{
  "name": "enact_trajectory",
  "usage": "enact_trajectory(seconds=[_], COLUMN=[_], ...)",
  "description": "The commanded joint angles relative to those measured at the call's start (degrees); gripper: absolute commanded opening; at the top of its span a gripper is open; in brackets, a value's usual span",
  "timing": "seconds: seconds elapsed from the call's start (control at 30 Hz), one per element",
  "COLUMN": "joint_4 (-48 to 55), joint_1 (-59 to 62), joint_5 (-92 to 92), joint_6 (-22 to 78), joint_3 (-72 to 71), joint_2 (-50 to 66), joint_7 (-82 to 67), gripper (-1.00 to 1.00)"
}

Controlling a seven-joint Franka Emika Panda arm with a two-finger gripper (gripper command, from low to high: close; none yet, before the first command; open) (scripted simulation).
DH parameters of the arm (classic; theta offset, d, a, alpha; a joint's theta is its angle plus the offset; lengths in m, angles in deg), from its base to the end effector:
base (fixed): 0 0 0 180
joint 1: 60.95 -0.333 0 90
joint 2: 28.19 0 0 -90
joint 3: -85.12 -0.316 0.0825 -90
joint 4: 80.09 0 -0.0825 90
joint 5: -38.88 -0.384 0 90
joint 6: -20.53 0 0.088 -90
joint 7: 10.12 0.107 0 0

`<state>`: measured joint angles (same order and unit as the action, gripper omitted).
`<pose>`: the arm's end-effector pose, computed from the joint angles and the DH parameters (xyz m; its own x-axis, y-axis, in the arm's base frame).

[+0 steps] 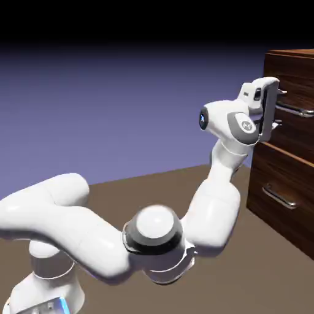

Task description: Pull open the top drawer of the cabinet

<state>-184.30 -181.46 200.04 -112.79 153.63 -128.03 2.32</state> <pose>0.6537 0.0170 0.5003 -0.0012 0.7071 0.7072 0.0006 -0.7072 0.7071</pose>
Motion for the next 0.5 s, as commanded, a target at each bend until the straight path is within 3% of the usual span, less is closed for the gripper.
enact_trajectory(seconds=[0.0, 0.17, 0.2, 0.47], joint_4=[2.1, 10.9, 10.9, -0.9], joint_1=[-1.2, -6.4, -6.4, 2.6], joint_5=[0.0, 0.2, 0.2, -1.3], joint_6=[-0.8, -4.4, -4.4, -1.1], joint_3=[-0.1, -0.4, -0.4, 2.8], joint_2=[0.3, 1.4, 1.4, 5.1], joint_7=[-0.3, -1.4, -1.4, 5.1], gripper=[0.00, 0.00, -1.00, -1.00])
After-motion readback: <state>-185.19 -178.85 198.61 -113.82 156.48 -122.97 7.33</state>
